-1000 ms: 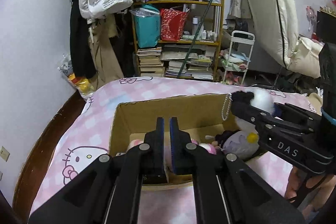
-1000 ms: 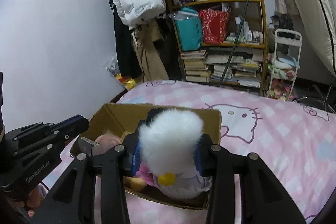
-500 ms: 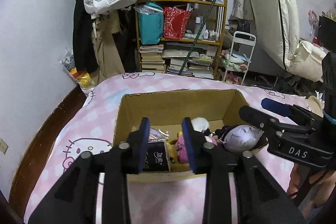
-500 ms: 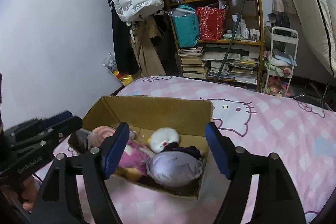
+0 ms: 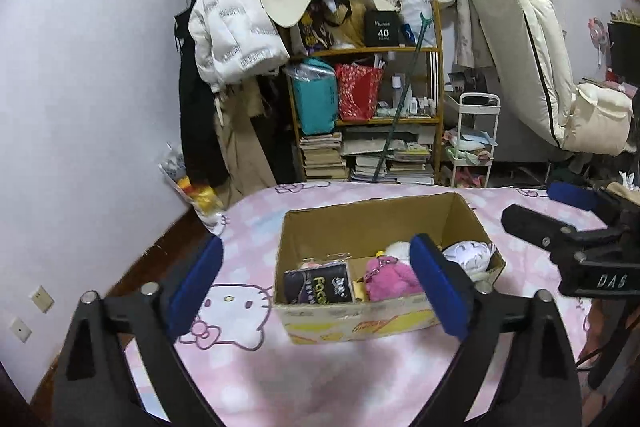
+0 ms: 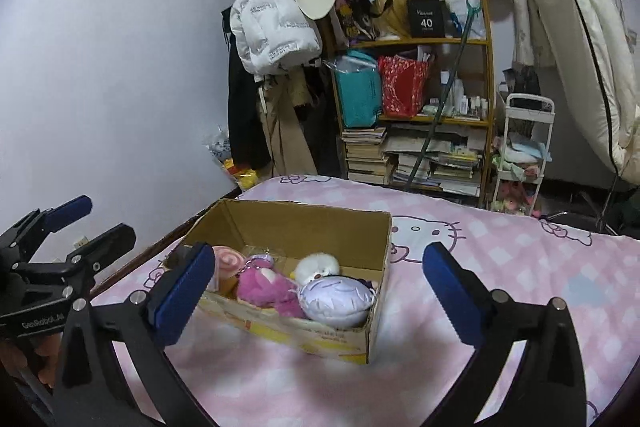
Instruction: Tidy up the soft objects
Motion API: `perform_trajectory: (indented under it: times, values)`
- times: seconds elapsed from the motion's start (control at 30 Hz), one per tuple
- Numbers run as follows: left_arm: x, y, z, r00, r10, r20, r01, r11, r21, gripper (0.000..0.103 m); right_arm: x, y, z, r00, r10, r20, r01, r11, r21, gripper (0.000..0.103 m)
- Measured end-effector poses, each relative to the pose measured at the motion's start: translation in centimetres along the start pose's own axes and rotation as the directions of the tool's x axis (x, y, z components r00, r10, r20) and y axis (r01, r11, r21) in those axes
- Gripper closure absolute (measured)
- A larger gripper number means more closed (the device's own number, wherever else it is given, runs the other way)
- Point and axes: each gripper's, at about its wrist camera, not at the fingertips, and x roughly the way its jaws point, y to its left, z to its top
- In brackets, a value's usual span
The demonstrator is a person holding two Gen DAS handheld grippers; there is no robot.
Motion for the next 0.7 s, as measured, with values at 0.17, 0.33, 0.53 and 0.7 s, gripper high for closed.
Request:
perform_trajectory:
  times: [0.17, 0.33, 0.53, 0.7]
  values:
    - [-1.9, 0.8, -0.9, 1.000, 0.021, -0.010, -0.021, 0.999, -0.026, 0.006, -2.4, 0.4, -0.6, 1.000, -0.012, 0.023, 0.012, 1.000, -0.027, 0.000]
    - [-3.7, 1.3, -1.2, 0.998, 0.053, 0.015, -0.052, 0.997, -0.049, 0.003, -4.6, 0.9, -0.5, 0.998, -0.021, 0.057, 0.024, 0.999, -0.040, 0.000]
    - [-5.1, 1.6, -1.8, 0.996, 0.074, 0.054, -0.071, 0.996, -0.063, 0.001, -6.6, 0.9, -0.9, 0.995, -0.036, 0.097, 0.042, 0.997, -0.059, 0.000]
    - [-5.7, 1.7, -2.6, 0.997, 0.065, 0.030, -0.063, 0.996, -0.068, 0.001, -7.3, 0.3, -1.8, 0.993, -0.042, 0.114, 0.047, 0.998, -0.044, 0.000]
